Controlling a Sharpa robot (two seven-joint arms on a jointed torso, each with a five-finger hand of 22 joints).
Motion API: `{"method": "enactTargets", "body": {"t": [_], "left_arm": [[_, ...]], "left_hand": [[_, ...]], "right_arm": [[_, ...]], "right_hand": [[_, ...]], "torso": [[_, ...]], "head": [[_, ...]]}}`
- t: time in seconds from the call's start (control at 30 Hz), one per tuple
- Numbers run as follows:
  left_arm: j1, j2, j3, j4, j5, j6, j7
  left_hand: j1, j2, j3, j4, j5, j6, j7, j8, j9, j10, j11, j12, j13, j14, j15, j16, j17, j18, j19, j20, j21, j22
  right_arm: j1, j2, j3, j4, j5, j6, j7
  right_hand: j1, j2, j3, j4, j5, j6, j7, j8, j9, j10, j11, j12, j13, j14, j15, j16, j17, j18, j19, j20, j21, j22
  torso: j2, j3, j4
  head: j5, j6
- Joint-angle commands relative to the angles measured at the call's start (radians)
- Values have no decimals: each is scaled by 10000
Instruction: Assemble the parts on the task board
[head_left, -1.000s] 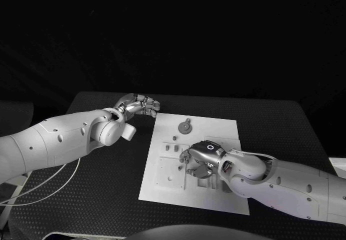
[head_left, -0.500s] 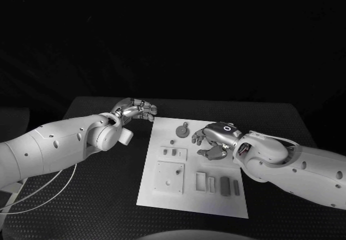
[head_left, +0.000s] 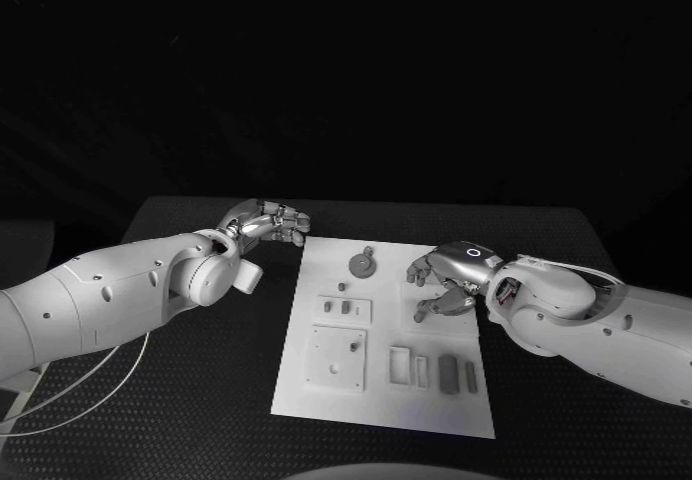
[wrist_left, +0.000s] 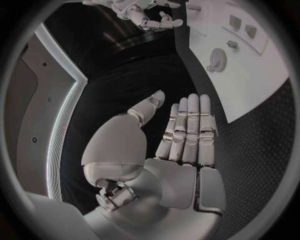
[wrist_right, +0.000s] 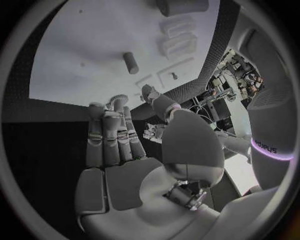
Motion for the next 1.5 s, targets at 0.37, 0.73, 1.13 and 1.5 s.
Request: {"method": "enactTargets", "body": {"t": [0.37,0.73,1.13,1.5], "left_arm": [[13,16,8,11,48,142,116],[13,17,8,3,48,153,108],[13,22,8,-3,48,176,102],[13,13,8,3,48,176,95]], "left_hand": [[-49,-48,-57,-8,6,-76,-2,50,-14,-47,9,26,-11,63,36,-48,29,78,66,11,-54,-8],[-51,-47,-60,-7,6,-78,-2,51,-16,-45,8,26,-11,65,35,-56,41,78,69,10,-57,-7],[-52,-41,-62,-5,7,-78,-2,54,-19,-43,7,27,-11,68,35,-65,54,78,71,10,-61,-6],[-55,-37,-64,-2,7,-78,-2,56,-21,-44,7,26,-11,69,35,-73,64,78,73,10,-64,-6]], "right_arm": [[-56,69,-222,-394,-471,886,-215],[-205,161,-293,-296,-421,1000,-117],[-337,385,-340,-386,-474,831,-110],[-387,465,-347,-398,-718,739,-171]], "right_hand": [[125,2,68,132,21,111,-43,96,7,-47,-5,25,2,39,67,27,7,457,-43,-6,-23,18],[208,237,32,76,20,431,83,327,49,423,-179,275,137,172,-98,85,-21,457,50,-62,48,78],[409,959,86,-252,17,857,91,564,80,988,-397,491,273,277,-310,48,-83,457,83,-103,52,118],[653,1834,173,-562,22,1165,33,697,74,1322,-522,568,348,335,-428,47,-92,457,81,-117,74,182]], "torso": [[1,2,13],[6,-1,8],[9,1,11],[7,6,2]], "head": [[38,-94],[52,-123],[67,-162],[96,-205]]}}
